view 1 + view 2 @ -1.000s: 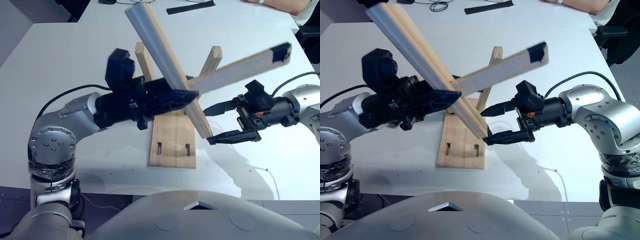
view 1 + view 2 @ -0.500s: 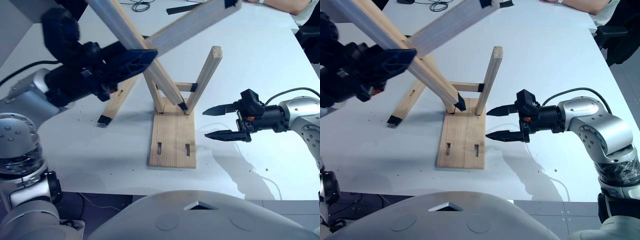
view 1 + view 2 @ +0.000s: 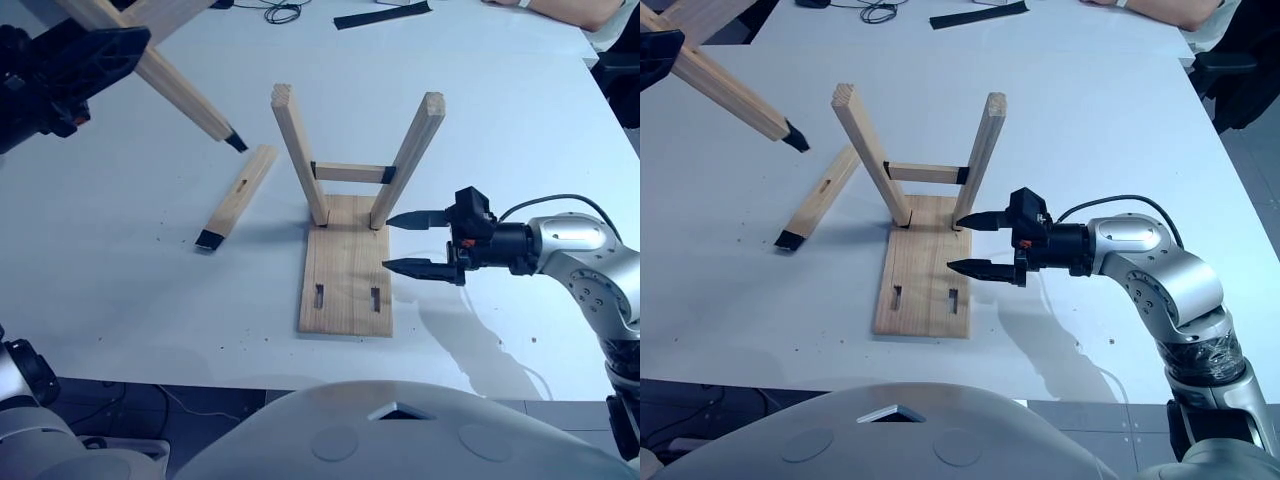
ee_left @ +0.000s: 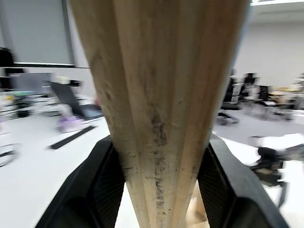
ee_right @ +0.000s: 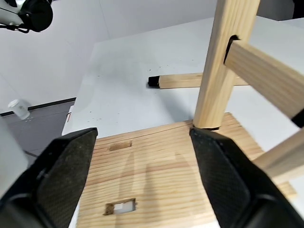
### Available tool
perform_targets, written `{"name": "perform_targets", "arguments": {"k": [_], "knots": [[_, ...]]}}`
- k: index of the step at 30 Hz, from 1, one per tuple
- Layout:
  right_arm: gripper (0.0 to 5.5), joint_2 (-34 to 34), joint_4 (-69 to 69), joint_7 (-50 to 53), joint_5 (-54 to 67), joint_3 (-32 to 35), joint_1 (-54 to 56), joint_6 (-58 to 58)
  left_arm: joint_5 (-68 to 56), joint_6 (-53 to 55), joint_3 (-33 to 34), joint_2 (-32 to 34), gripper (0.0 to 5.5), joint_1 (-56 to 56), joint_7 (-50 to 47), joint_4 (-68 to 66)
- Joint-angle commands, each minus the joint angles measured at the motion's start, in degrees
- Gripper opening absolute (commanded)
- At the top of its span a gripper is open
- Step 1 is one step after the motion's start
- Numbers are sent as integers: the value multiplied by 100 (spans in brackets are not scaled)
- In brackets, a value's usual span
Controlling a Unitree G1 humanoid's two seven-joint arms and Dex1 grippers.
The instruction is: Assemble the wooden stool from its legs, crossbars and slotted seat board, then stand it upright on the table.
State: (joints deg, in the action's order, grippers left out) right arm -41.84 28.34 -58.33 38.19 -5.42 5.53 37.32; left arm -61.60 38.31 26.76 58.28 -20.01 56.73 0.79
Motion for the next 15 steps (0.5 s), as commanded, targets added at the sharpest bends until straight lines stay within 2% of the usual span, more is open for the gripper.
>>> {"name": "perform_targets", "arguments": {"k": [1,10,15], "knots": [[358,29,-39,50,-69,7,73,-84,658,-611,-52,-203,207,-259,109,-484],[358,143,-127,112,-67,-31,181,-65,2544,-2609,-836,-1429,207,-224,-134,-1431],[358,151,-143,113,41,6,251,31,2813,-2885,-1029,-1742,207,-349,118,-1840]]}}
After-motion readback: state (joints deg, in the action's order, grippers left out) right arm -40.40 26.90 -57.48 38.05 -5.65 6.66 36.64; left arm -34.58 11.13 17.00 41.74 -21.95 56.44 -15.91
